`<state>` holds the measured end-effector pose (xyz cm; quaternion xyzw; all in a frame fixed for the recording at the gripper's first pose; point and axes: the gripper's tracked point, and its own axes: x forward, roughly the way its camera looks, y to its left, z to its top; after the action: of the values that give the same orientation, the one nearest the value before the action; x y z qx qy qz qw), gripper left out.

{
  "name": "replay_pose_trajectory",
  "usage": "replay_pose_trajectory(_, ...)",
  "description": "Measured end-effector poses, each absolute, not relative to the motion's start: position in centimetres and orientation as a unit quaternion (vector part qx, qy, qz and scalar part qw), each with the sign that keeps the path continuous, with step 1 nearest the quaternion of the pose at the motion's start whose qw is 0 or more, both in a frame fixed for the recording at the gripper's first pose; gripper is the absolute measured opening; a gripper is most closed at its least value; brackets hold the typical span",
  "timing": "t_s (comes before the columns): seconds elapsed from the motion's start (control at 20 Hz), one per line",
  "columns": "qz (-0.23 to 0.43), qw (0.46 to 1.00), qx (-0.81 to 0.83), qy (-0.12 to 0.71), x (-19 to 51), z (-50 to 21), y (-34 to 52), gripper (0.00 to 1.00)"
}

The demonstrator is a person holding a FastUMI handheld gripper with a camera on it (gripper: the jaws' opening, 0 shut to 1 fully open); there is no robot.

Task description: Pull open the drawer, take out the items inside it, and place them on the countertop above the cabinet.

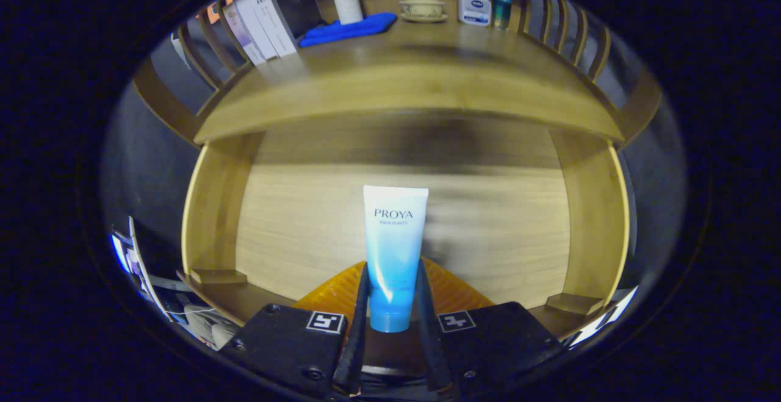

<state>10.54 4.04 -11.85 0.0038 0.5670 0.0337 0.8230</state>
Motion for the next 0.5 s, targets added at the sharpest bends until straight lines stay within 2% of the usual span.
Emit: replay_pose_trajectory(0.5,0.026,0.864,0.015,0.503,17.4,-3.3,4.3,0.42)
